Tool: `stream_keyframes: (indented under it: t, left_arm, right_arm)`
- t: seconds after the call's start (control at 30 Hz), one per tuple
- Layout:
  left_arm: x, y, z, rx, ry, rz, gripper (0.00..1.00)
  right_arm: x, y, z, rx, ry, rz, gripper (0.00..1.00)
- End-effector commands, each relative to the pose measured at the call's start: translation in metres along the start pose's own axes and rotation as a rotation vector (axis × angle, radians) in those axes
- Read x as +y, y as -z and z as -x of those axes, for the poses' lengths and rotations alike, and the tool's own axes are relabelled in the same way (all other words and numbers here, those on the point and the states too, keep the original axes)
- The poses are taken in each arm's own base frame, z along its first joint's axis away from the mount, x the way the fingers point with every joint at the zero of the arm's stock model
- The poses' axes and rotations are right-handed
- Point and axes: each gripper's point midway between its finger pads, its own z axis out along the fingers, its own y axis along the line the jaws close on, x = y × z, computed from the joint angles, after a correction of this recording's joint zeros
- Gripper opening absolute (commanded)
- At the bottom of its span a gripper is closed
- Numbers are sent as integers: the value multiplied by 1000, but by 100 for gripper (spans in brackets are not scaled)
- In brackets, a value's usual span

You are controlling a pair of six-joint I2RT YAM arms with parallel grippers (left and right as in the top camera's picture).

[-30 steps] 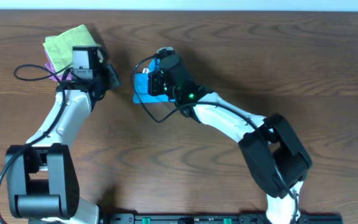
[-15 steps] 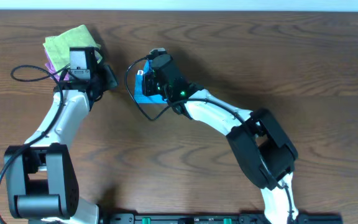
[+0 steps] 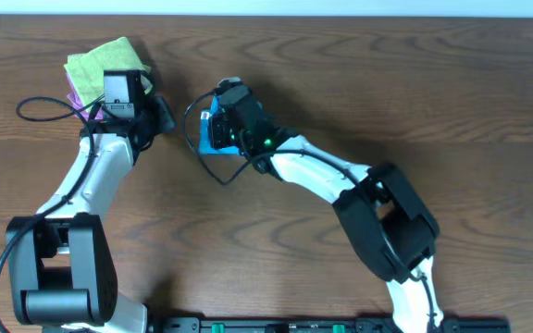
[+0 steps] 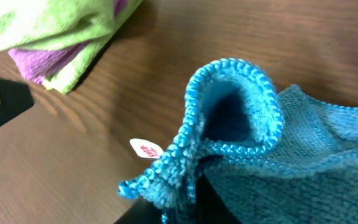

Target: Fold the cloth

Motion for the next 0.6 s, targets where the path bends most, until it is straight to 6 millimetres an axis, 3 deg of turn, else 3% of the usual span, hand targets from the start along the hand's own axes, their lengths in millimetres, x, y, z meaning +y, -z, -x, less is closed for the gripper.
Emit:
stream_keyframes:
  t: [0.0, 0.57]
  left_arm:
    - [-1, 10, 17, -49, -19, 8, 6]
    - [7, 11, 21, -62, -11, 34, 6]
  right_arm:
    - [15, -5, -6, 11, 45, 27, 19]
    - [41, -3, -20, 63, 99, 119, 57]
